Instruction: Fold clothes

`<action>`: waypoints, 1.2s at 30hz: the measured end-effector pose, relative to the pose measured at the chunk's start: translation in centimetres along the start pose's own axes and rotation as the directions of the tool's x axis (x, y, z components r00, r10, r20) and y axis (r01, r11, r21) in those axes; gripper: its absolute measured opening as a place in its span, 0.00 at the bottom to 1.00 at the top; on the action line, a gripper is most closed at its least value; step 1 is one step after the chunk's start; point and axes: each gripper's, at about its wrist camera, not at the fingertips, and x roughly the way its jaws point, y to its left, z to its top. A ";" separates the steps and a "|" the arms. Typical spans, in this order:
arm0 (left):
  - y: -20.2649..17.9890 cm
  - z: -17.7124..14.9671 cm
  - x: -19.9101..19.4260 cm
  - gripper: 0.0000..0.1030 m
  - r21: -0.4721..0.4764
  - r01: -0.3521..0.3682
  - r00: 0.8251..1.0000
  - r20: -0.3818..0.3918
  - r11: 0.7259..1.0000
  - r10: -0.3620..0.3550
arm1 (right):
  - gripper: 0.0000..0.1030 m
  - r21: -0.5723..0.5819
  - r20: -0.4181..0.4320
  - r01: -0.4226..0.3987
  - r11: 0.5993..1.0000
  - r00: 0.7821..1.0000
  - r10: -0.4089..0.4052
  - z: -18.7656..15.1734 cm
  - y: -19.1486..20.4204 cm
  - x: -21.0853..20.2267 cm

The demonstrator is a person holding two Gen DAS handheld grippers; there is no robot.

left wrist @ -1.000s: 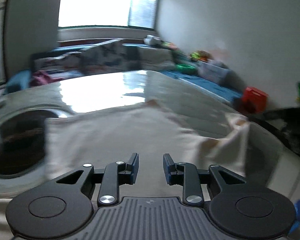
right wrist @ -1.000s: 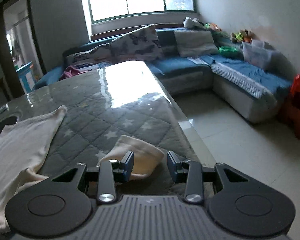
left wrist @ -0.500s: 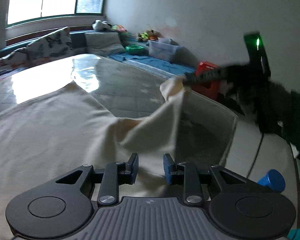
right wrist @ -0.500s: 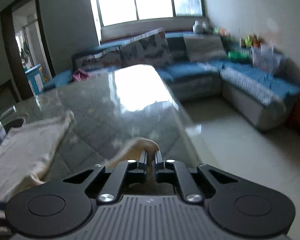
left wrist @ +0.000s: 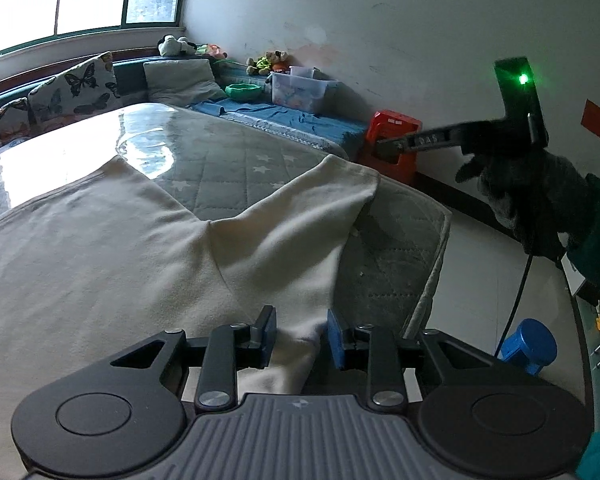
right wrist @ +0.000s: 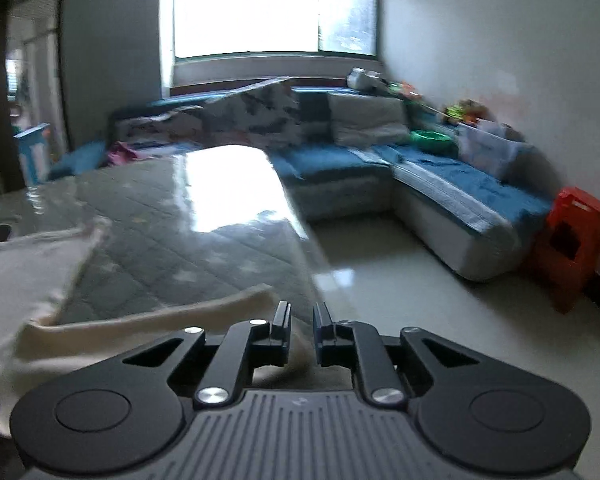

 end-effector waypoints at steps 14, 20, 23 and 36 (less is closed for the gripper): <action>-0.4 -0.3 0.0 0.33 0.034 0.034 0.999 -0.005 0.999 -0.034 | 0.32 -0.066 -0.078 -0.085 0.994 0.994 0.079 1.3 2.7 7.5; -0.3 -0.5 0.0 0.36 0.032 0.049 0.999 -0.003 0.998 -0.049 | 0.42 -0.113 -0.060 -0.136 0.984 0.990 0.130 0.7 3.8 4.5; -0.3 -0.4 0.0 0.36 0.031 0.055 0.998 -0.002 0.998 -0.055 | 0.46 -0.183 -0.075 -0.200 0.963 0.979 0.189 -0.8 5.5 2.0; 0.8 0.4 -1.2 0.36 -0.017 0.018 0.999 0.029 1.000 -0.017 | 0.48 -0.153 -0.066 -0.117 0.981 0.992 0.108 -1.7 4.0 1.0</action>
